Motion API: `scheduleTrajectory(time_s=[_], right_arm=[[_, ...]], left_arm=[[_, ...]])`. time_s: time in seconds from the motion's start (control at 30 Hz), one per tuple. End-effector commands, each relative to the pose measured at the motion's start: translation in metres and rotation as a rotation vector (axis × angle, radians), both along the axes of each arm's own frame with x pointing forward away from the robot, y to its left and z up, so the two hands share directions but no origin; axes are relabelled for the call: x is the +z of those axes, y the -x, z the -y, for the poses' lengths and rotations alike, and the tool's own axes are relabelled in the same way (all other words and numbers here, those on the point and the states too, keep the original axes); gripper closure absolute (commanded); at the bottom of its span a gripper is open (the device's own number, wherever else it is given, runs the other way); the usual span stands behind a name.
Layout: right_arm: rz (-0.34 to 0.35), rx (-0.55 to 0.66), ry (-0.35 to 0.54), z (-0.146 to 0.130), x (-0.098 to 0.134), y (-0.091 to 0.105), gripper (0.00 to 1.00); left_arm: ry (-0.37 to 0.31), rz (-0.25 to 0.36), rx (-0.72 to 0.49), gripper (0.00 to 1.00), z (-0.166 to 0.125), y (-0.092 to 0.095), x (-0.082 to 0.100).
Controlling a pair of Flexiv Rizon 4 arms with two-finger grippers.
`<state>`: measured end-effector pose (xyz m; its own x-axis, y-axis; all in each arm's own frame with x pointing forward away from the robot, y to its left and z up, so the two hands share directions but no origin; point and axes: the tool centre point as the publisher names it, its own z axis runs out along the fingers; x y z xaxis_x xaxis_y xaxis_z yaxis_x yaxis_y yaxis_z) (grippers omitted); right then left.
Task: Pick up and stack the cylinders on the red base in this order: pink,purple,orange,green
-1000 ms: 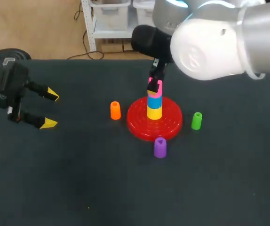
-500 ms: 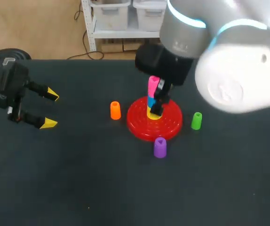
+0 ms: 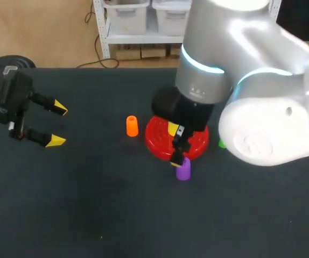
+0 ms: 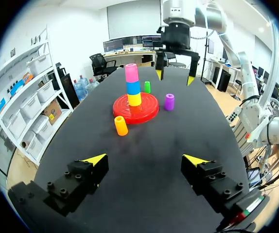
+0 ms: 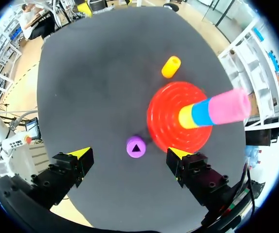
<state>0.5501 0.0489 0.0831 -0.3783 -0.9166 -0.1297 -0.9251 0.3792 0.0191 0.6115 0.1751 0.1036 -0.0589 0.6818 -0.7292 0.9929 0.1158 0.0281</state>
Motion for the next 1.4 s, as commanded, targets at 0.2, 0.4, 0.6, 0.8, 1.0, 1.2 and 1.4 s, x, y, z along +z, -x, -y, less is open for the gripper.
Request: scheduleTrajectory(time_s=[0.2,0.4,0.6,0.8,1.0,1.2,1.4], right_arm=[[-0.027,-0.011,0.034,0.004,-0.029,-0.002,0.00],[-0.040,-0.012,0.054,0.005,-0.042,-0.001,0.00],[-0.047,-0.012,0.056,0.005,-0.050,-0.003,0.00],[-0.067,-0.014,0.059,0.006,-0.057,-0.002,0.00],[-0.078,-0.012,0.057,0.005,-0.061,-0.003,0.00],[-0.082,-0.010,0.055,0.005,-0.063,-0.004,0.00],[-0.087,-0.013,0.057,0.006,-0.065,-0.006,0.00]], left_arm=[[0.003,0.004,0.000,0.00,-0.001,0.000,-0.001],[0.003,0.004,0.000,0.00,-0.001,0.000,-0.001],[0.003,0.004,0.000,0.00,-0.001,0.000,-0.001],[0.003,0.004,0.000,0.00,-0.001,0.000,-0.001],[0.003,0.004,0.000,0.00,-0.001,0.000,-0.001],[0.003,0.004,0.000,0.00,-0.001,0.000,-0.001],[0.003,0.004,0.000,0.00,-0.001,0.000,-0.001]])
